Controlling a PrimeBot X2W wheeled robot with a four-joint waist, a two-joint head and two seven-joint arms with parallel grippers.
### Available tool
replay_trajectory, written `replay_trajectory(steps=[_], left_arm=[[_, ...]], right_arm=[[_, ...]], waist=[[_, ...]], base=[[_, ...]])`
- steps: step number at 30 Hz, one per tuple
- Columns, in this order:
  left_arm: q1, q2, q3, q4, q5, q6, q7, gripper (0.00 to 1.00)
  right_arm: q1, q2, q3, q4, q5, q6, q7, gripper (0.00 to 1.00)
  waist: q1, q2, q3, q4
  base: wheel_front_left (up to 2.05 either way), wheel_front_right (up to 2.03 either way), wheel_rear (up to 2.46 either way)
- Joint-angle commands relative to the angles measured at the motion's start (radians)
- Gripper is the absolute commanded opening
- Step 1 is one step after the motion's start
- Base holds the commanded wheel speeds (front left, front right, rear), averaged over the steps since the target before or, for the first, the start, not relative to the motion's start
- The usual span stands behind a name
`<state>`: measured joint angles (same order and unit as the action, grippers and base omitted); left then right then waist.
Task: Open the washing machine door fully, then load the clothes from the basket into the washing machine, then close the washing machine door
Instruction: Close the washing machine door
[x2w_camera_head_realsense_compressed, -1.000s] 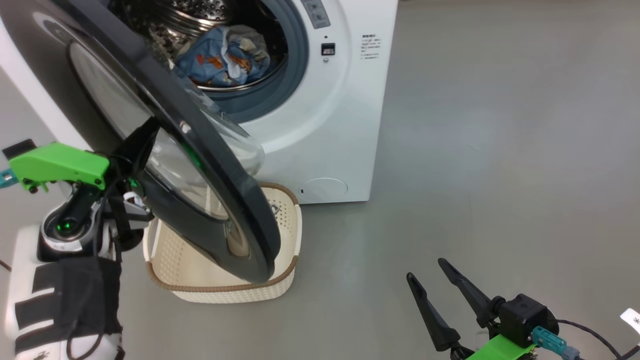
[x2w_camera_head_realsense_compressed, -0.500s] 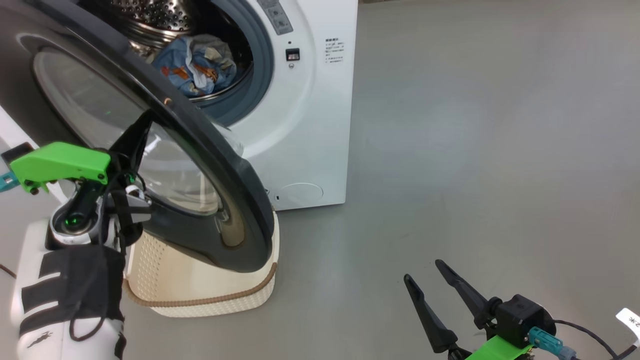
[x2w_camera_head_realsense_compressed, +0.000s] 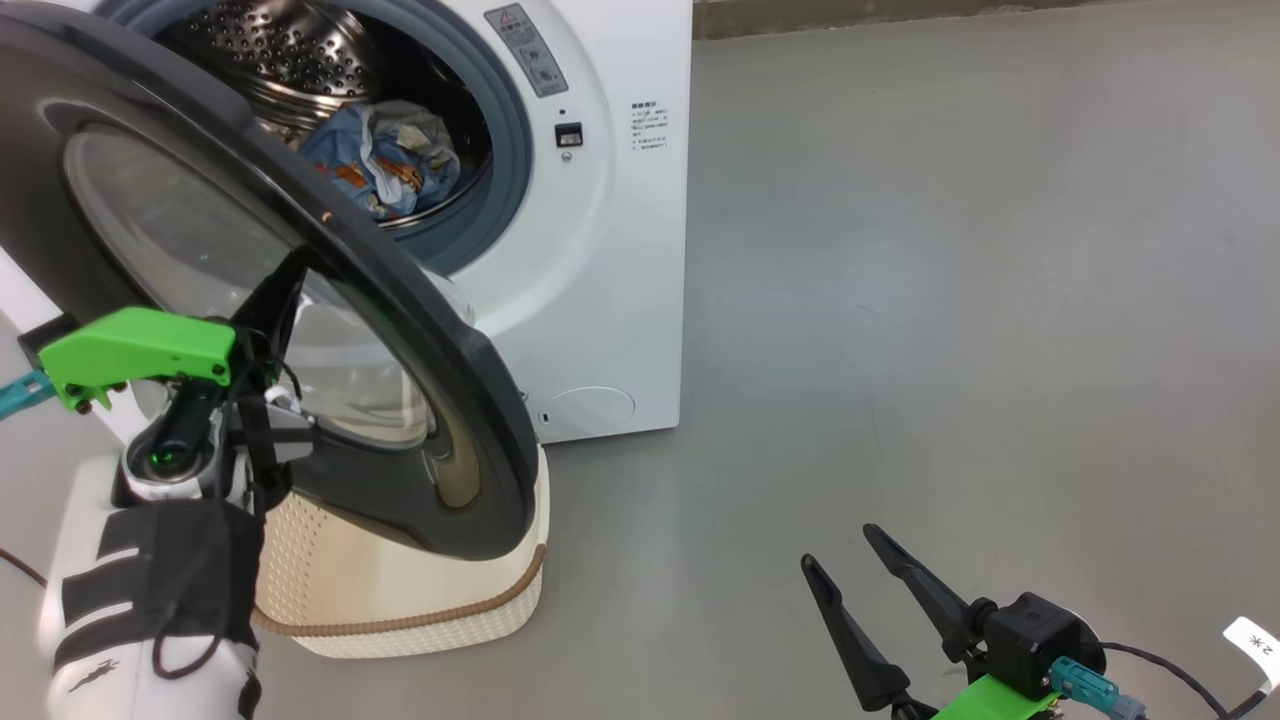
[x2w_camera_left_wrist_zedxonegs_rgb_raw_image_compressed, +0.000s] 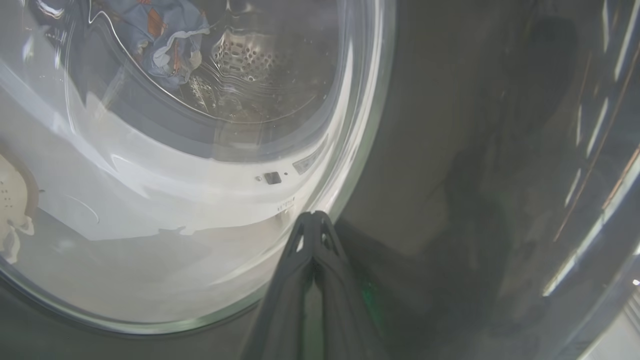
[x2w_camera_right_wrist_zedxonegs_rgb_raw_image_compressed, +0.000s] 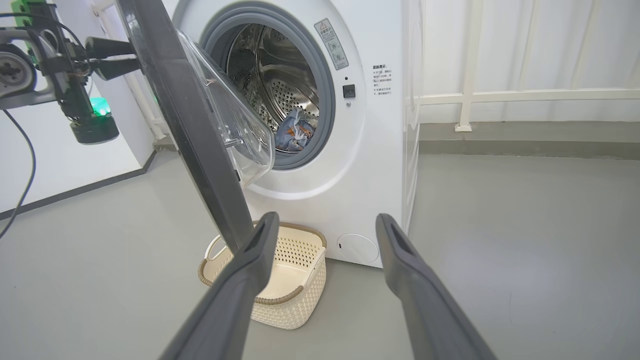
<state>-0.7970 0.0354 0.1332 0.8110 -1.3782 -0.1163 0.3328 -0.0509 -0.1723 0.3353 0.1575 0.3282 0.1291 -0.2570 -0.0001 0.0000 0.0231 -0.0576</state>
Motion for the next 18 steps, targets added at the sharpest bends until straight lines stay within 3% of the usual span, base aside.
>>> replay_trajectory(steps=[1,7,10,11,14,15,16,18], left_arm=[[-0.042,0.027,0.008,-0.020,0.007,-0.013,-0.013,0.00],[0.006,0.073,-0.094,-0.047,0.137,-0.014,-0.073,0.00],[0.053,0.102,-0.142,-0.089,0.202,-0.014,-0.117,0.27],[0.053,0.102,-0.142,-0.089,0.202,-0.014,-0.117,0.27],[0.116,0.134,-0.194,-0.139,0.273,-0.014,-0.170,0.49],[0.139,0.146,-0.216,-0.158,0.304,-0.014,-0.191,0.87],[0.163,0.154,-0.235,-0.175,0.327,-0.014,-0.208,1.00],[0.211,0.172,-0.274,-0.211,0.371,-0.014,-0.244,1.00]], right_arm=[[-0.022,-0.002,0.019,-0.021,0.023,0.002,-0.005,1.00],[-0.014,0.004,0.001,-0.028,0.019,0.002,-0.005,1.00],[-0.003,0.003,-0.012,-0.030,0.017,0.002,-0.005,1.00],[-0.003,0.003,-0.012,-0.030,0.017,0.002,-0.005,1.00],[0.011,0.000,-0.029,-0.034,0.013,0.002,-0.005,1.00],[0.016,-0.001,-0.034,-0.036,0.011,0.002,-0.005,1.00],[0.020,-0.003,-0.040,-0.037,0.010,0.002,-0.005,1.00],[0.028,-0.005,-0.050,-0.040,0.007,0.002,-0.005,1.00]], waist=[[0.0001,0.0000,-0.001,0.001],[0.0001,0.0000,0.000,0.012],[0.0001,0.0000,-0.005,0.017],[0.0001,0.0000,-0.005,0.017],[0.0001,0.0000,-0.012,0.023],[0.0001,0.0000,-0.014,0.026],[0.0001,0.0000,-0.016,0.028],[0.0001,0.0000,-0.020,0.032]], base=[[0.00,0.00,0.00],[0.00,0.00,0.00],[0.00,0.00,0.00],[0.00,0.00,0.00],[0.00,0.00,0.00],[0.00,0.00,0.00],[0.00,0.00,0.00],[0.00,0.00,0.00]])
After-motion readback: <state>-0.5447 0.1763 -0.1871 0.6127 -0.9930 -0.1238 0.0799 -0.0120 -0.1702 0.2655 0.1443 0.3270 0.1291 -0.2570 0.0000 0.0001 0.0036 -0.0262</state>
